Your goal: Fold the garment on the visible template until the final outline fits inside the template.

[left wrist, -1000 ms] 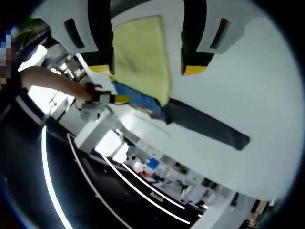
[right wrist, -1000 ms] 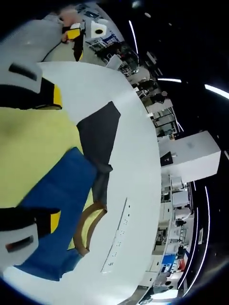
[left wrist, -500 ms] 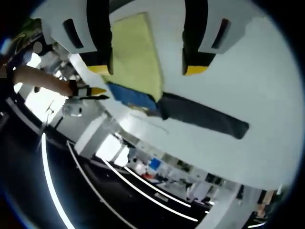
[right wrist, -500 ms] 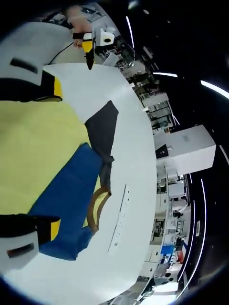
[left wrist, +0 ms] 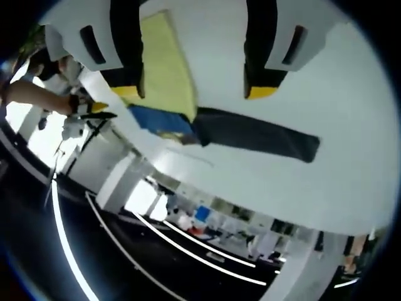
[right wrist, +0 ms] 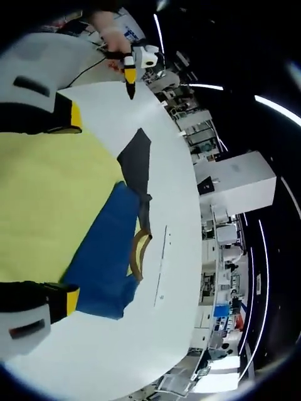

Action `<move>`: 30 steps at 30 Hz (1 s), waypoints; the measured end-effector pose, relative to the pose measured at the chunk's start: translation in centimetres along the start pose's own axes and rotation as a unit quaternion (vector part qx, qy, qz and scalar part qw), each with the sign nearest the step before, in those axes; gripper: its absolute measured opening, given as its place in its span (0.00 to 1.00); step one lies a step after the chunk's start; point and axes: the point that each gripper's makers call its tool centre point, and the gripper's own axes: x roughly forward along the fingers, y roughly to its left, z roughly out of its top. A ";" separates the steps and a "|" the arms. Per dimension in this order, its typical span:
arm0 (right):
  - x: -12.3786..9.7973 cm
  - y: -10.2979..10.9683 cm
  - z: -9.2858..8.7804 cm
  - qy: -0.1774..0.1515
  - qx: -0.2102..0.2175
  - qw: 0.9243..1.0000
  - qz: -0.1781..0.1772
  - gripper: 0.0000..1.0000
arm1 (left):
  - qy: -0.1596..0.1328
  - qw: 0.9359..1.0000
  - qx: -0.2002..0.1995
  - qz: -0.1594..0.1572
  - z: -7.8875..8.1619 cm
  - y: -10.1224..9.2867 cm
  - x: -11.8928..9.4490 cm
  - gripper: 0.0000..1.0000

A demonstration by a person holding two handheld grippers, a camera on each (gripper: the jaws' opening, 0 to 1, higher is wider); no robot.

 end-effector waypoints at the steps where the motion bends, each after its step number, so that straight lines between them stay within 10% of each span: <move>1: -0.2 -0.1 -0.1 -0.001 0.001 1.000 -0.005 1.00 | 0.002 1.000 0.004 0.000 -0.1 0.1 0.1 0.62; 30: -4.8 -2.0 -3.1 -0.016 0.062 0.996 -0.056 1.00 | 0.017 0.997 0.027 0.066 2.8 8.1 4.0 0.71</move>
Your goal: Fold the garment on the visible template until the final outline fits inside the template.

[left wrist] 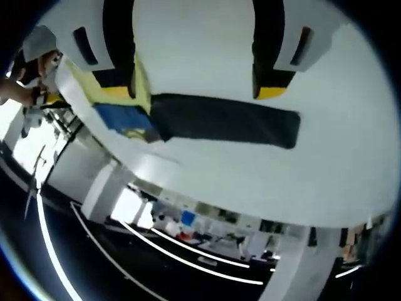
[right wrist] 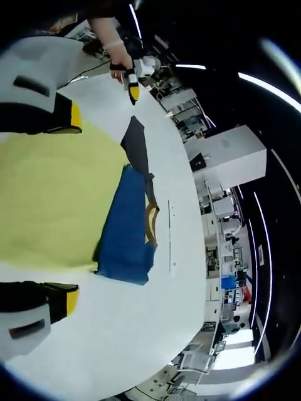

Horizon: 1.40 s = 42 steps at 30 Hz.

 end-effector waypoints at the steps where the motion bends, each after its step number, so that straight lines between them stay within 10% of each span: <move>1: -0.1 0.0 0.0 -0.001 0.002 1.000 0.000 1.00 | 0.004 1.000 0.004 0.005 0.0 0.4 0.2 0.70; 21: -1.0 -1.8 -0.8 0.005 0.021 0.999 -0.027 1.00 | -0.023 0.990 0.018 0.138 2.7 8.8 2.8 0.58; 27: -1.3 -1.9 -1.8 0.009 0.033 0.999 -0.031 1.00 | -0.009 0.977 0.032 0.208 2.2 13.4 3.5 0.51; 42: -1.4 -2.0 -2.4 0.011 0.048 0.998 -0.035 1.00 | 0.007 0.972 0.020 0.233 -0.1 15.6 4.2 0.29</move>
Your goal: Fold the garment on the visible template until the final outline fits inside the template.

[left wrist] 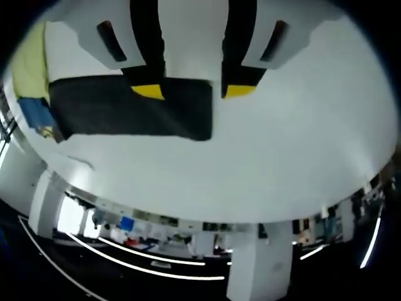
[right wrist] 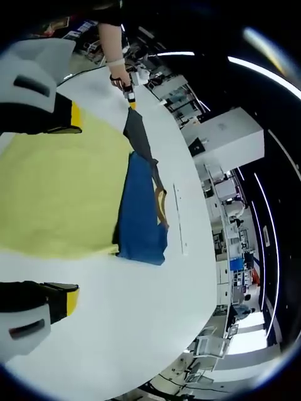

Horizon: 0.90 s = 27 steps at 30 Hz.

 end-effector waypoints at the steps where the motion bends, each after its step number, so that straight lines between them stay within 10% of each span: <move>1: 0.0 0.0 0.0 0.001 0.000 1.000 0.001 1.00 | -0.001 1.000 -0.003 0.000 0.1 0.1 0.1 0.29; 27: 0.3 0.6 -0.7 0.016 0.000 1.000 -0.002 1.00 | -0.007 0.998 -0.065 0.001 -0.5 1.0 1.5 0.06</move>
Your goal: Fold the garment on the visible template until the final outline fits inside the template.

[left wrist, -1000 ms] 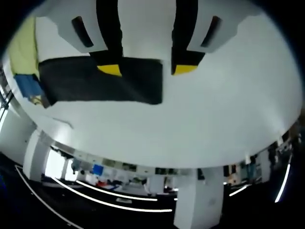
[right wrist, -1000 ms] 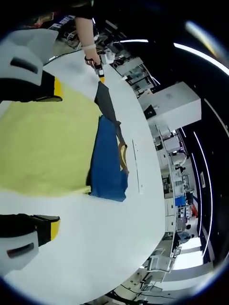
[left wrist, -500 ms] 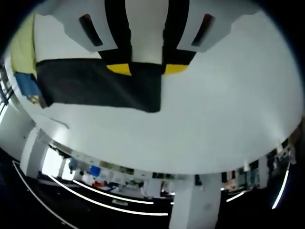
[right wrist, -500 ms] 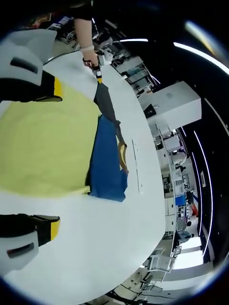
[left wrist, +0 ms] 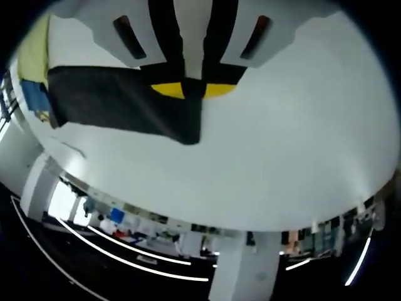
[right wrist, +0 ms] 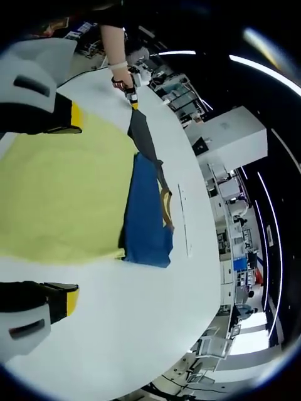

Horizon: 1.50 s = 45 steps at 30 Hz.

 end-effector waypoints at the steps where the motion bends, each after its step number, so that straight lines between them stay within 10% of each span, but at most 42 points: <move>1: 0.0 -0.1 -0.1 0.001 0.001 1.000 -0.001 1.00 | 0.001 1.000 -0.001 -0.001 0.0 0.1 0.1 0.04; 11: 0.4 0.3 0.2 -0.004 0.001 1.000 0.007 1.00 | -0.037 0.998 -0.032 -0.045 2.1 -1.9 -1.1 0.00; 23: 0.0 0.2 0.3 -0.014 -0.001 1.000 0.016 1.00 | -0.103 0.983 -0.059 -0.140 7.4 -9.6 -4.1 0.00; 45: -1.5 -1.6 0.4 -0.040 0.011 0.999 0.035 1.00 | -0.094 0.960 -0.024 -0.261 7.9 -25.5 -6.9 0.00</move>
